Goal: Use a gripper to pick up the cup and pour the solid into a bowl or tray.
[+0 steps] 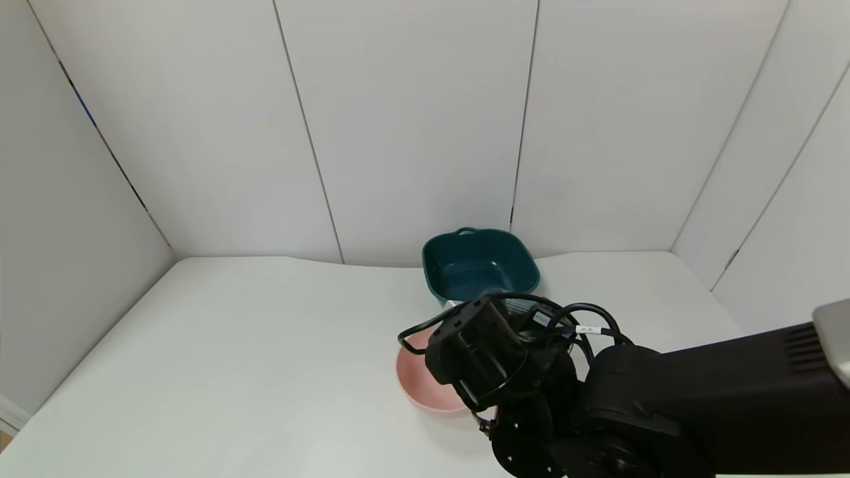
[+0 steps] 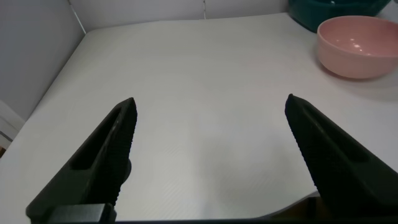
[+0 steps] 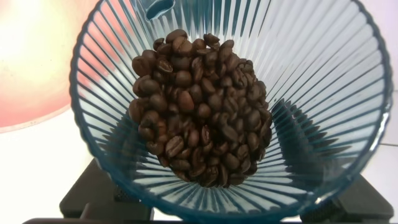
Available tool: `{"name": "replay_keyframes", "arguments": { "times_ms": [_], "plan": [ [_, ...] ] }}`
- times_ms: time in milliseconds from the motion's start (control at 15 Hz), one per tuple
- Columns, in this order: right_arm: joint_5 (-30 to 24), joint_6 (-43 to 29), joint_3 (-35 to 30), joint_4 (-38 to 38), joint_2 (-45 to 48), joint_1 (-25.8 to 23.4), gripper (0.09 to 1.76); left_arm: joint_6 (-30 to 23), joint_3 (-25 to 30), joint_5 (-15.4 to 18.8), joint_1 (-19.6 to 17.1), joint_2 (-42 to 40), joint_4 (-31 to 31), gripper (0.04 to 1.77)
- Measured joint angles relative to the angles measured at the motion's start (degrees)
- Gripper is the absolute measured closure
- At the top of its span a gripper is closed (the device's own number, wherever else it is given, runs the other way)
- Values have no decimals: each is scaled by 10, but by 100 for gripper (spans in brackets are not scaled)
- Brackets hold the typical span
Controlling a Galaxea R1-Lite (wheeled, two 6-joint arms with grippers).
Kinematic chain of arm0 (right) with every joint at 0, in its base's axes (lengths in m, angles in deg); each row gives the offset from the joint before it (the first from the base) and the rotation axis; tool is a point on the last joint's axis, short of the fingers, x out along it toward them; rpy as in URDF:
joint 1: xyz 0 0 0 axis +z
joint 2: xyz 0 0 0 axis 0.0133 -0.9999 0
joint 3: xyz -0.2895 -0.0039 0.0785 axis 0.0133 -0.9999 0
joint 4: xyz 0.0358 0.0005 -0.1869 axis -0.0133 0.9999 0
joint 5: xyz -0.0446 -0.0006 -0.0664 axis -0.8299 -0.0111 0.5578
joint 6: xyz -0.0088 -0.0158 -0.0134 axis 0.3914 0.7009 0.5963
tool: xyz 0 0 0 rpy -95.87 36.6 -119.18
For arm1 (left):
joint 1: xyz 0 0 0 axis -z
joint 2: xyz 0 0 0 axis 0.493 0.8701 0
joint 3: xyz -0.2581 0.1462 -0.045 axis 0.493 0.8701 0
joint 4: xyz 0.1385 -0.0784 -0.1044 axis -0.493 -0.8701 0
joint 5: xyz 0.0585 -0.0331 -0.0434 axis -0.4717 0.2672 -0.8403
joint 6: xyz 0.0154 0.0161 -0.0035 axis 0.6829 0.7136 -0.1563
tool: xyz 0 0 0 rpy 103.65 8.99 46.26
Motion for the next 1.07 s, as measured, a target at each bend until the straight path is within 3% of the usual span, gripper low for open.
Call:
{"name": "replay_keyframes", "arguments": {
  "times_ms": [533,1067],
  "plan": [
    [80,15,41,26,-37,18,52,0,0,0,0,0,0,9],
    [125,29,50,27,-69,35,53,0,0,0,0,0,0,9]
  ]
}}
